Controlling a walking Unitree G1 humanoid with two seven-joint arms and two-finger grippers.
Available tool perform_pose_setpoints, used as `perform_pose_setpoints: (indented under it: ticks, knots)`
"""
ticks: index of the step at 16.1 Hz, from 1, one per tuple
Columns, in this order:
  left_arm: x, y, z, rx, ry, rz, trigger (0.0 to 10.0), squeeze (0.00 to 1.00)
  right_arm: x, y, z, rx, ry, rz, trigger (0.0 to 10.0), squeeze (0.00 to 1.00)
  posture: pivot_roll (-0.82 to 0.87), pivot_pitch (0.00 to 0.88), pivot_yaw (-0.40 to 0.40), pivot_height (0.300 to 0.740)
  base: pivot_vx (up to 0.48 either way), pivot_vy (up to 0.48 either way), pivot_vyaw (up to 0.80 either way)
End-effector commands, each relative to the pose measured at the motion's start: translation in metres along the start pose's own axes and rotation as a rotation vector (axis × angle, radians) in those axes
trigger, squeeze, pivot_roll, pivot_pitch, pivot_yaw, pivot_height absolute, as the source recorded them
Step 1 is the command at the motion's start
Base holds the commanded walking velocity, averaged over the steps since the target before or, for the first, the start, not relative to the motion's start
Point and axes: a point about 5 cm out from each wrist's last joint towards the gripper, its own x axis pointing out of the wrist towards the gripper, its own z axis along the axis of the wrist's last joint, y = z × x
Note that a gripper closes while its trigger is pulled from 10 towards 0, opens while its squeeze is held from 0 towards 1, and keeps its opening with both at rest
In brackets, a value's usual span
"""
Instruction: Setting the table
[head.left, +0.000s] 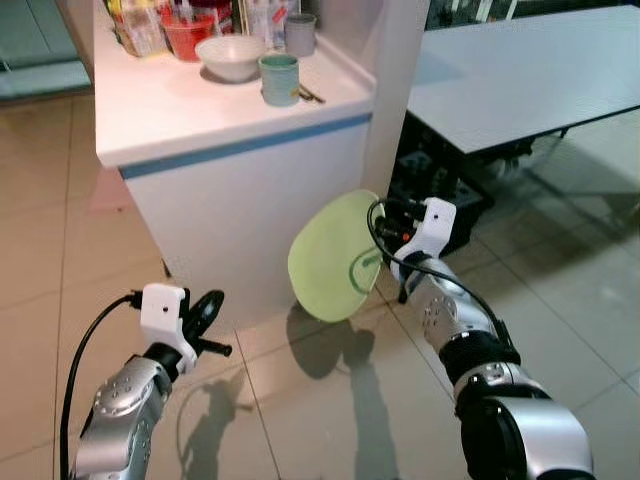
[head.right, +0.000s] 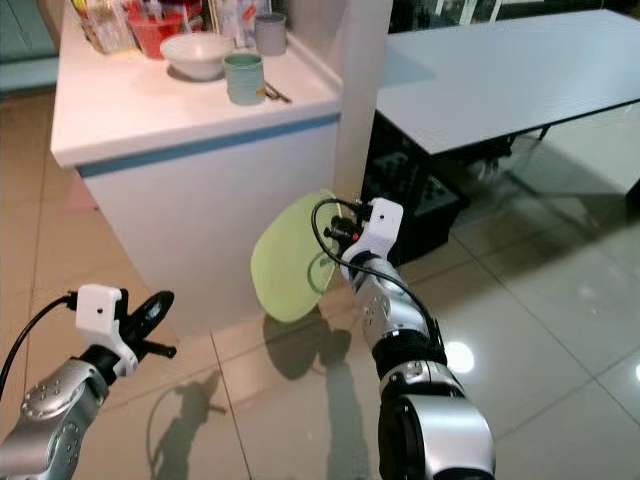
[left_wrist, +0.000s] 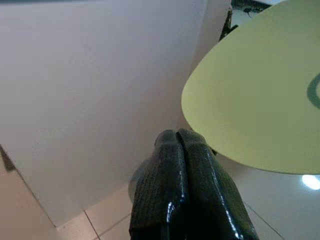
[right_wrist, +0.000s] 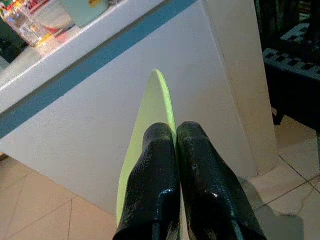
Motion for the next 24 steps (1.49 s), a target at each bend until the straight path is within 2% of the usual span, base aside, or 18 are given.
perform_pose_setpoints:
  ticks: [1, 8, 12, 16, 22, 24]
  knots:
    - [0.004, -0.001, 0.004, 0.011, -0.02, -0.007, 10.0, 0.0, 0.002, 0.003, 0.015, -0.008, -0.06, 0.014, 0.0, 0.0, 0.1, 0.0, 0.01, 0.74, 0.446, 0.0, 0.0]
    - [0.006, -0.005, 0.004, 0.046, 0.004, -0.013, 10.0, 0.0, 0.001, 0.003, 0.014, -0.014, -0.062, 0.015, 0.0, 0.0, 0.1, 0.0, 0.015, 0.74, 0.421, 0.0, 0.0]
    - [0.008, -0.007, 0.006, 0.052, 0.003, -0.011, 10.0, 0.0, 0.001, 0.003, 0.014, -0.018, -0.062, 0.016, 0.0, 0.0, 0.1, 0.0, 0.014, 0.74, 0.301, -0.371, 0.0]
    - [0.012, -0.016, 0.01, 0.044, -0.013, -0.039, 10.0, 0.0, 0.001, 0.003, 0.016, -0.024, -0.067, 0.018, 0.0, 0.0, 0.09, 0.0, 0.01, 0.74, 0.0, -0.445, 0.0]
    - [0.014, -0.019, 0.01, 0.062, 0.009, -0.042, 10.0, 0.0, 0.001, 0.004, 0.016, -0.025, -0.066, 0.019, 0.0, 0.0, 0.09, 0.0, 0.013, 0.74, 0.042, -0.429, 0.0]
    - [0.015, -0.02, 0.009, 0.098, 0.018, -0.042, 10.0, 0.0, 0.0, 0.004, 0.016, -0.027, -0.065, 0.022, 0.0, 0.0, 0.09, 0.0, 0.013, 0.74, 0.381, -0.142, 0.0]
